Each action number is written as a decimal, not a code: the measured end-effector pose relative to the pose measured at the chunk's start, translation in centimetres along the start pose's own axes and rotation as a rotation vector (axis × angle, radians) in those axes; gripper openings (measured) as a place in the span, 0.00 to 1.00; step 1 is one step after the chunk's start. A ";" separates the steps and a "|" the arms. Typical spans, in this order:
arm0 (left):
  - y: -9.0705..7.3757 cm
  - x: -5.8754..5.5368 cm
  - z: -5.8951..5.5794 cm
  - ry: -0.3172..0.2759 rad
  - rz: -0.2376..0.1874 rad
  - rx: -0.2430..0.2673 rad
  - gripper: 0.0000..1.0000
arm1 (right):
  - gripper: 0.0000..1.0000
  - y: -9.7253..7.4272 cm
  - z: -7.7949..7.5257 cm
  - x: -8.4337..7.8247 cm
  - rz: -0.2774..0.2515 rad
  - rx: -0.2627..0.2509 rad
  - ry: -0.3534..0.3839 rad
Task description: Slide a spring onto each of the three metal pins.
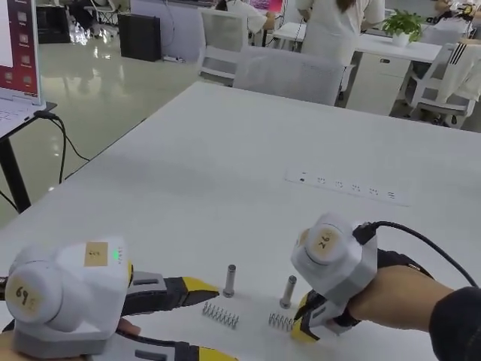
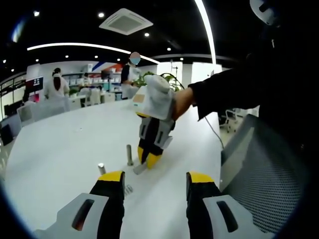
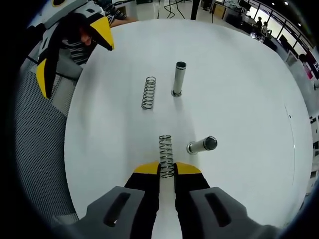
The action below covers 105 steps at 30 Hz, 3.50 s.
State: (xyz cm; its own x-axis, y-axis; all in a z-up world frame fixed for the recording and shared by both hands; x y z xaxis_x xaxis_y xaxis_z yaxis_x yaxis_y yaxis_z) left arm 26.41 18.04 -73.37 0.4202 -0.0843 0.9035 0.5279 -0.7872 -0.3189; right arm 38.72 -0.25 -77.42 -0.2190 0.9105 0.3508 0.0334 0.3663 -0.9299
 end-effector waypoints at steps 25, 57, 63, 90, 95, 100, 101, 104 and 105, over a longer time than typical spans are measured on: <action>1.2 1.6 -0.5 0.097 0.067 -0.055 0.39 | 0.07 -6.5 2.9 2.0 -0.053 0.054 -0.022; 3.0 3.0 -2.6 0.242 0.100 -0.145 0.14 | 0.07 -9.6 5.3 6.0 -0.041 0.127 -0.173; 3.3 2.7 -2.9 0.270 0.115 -0.155 0.09 | 0.07 -9.5 5.5 6.3 -0.035 0.133 -0.189; 3.6 2.4 -2.6 0.283 0.115 -0.135 0.03 | 0.08 -11.7 6.0 9.6 -0.162 0.063 -0.250; 3.5 2.4 -2.5 0.269 0.111 -0.134 0.02 | 0.08 -11.6 5.9 9.6 -0.163 0.064 -0.258; 3.6 2.3 -2.5 0.255 0.118 -0.137 0.02 | 0.08 -11.3 5.8 9.5 -0.153 0.069 -0.256; 3.6 2.2 -2.5 0.257 0.121 -0.134 0.02 | 0.08 -11.2 5.7 9.4 -0.151 0.074 -0.254; 3.6 2.1 -2.3 0.245 0.129 -0.135 0.02 | 0.08 -11.0 5.7 9.4 -0.146 0.080 -0.254; 3.6 2.1 -2.3 0.243 0.130 -0.135 0.02 | 0.08 -10.9 5.7 9.4 -0.145 0.083 -0.256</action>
State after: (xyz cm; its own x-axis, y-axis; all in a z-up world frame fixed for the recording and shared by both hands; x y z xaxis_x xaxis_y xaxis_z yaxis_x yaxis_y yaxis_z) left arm 27.43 13.63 -71.97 0.2804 -0.3206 0.9047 0.3711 -0.8331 -0.4102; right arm 30.76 3.23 -64.60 -0.4544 0.7683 0.4508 -0.0937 0.4620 -0.8819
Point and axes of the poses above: the centre of the closed fingertips' face, and the gripper's own axes: y roughly forward along the fingers, z roughly to its left, x roughly out of its top, the point moved 10 cm from there along -y, roughly backward along the fingers, and after that the axes turned 15 degrees about -y, right-handed, at the moved point
